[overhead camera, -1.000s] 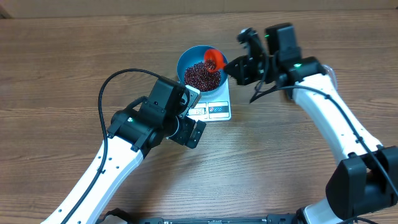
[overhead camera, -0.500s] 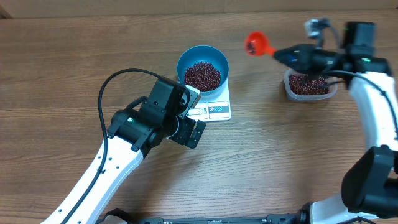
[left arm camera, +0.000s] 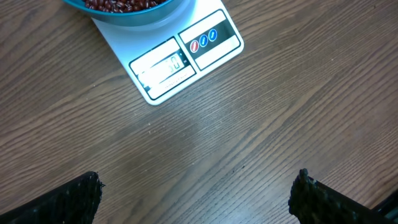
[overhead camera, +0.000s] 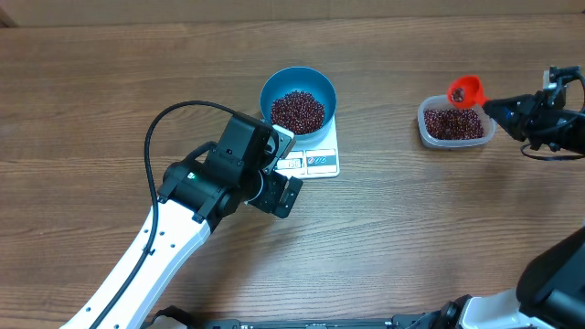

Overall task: Scoop item into bowl and weigh 150g on scale
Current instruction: 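Lower the red scoop into the bean tub with the right gripper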

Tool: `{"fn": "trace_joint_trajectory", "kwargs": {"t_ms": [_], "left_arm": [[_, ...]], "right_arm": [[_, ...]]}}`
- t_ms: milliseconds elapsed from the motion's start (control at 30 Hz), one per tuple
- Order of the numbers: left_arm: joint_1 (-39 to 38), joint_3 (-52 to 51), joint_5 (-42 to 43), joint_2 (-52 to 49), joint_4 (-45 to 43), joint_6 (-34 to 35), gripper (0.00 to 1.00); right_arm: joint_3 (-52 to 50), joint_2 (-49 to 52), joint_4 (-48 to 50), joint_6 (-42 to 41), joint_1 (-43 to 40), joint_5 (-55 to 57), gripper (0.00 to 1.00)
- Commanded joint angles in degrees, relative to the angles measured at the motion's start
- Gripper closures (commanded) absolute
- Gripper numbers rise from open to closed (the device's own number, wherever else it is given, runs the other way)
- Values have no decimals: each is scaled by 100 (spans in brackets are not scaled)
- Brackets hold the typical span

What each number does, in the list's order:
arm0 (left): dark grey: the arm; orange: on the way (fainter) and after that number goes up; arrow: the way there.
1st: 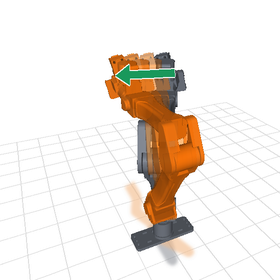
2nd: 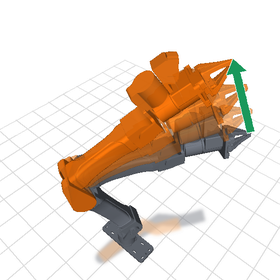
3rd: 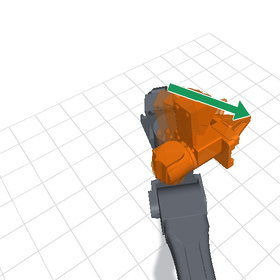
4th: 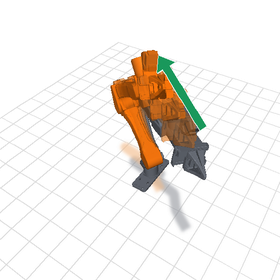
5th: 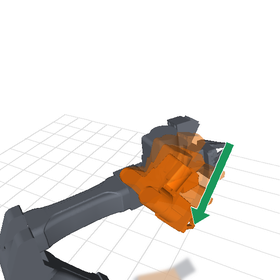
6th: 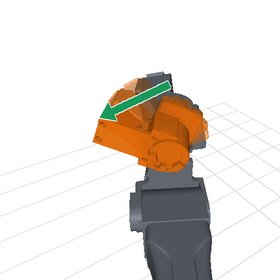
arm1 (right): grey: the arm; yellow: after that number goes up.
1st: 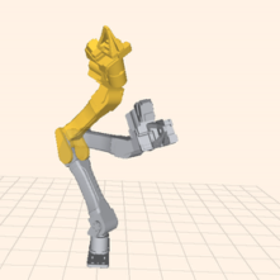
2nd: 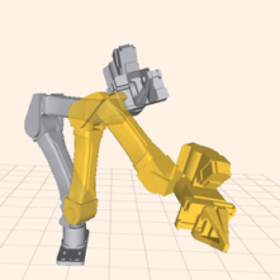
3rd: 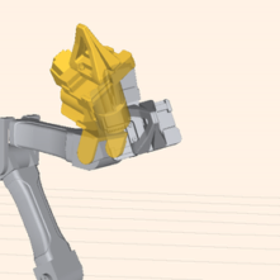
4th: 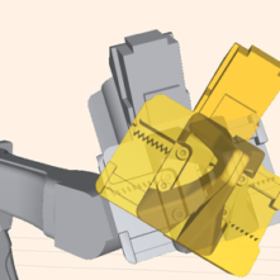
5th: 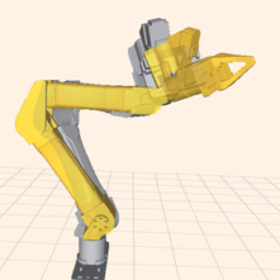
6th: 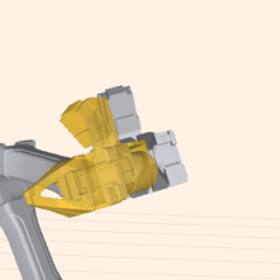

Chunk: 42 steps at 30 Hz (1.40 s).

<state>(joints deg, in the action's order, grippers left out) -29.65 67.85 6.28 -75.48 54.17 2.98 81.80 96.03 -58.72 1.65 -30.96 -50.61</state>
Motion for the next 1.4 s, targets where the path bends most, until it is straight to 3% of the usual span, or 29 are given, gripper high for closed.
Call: {"fn": "trace_joint_trajectory", "kwargs": {"t_ms": [0,667,1367], "left_arm": [[-28,13,66,15,-20,-2,0],[-28,13,66,15,-22,-4,0],[-28,13,66,15,-20,-2,0]], "right_arm": [[153,-332,-92,160,116,1250,96],[153,-339,275,-210,2354,5888,96],[146,-334,295,-155,3073,7193,96]]}}
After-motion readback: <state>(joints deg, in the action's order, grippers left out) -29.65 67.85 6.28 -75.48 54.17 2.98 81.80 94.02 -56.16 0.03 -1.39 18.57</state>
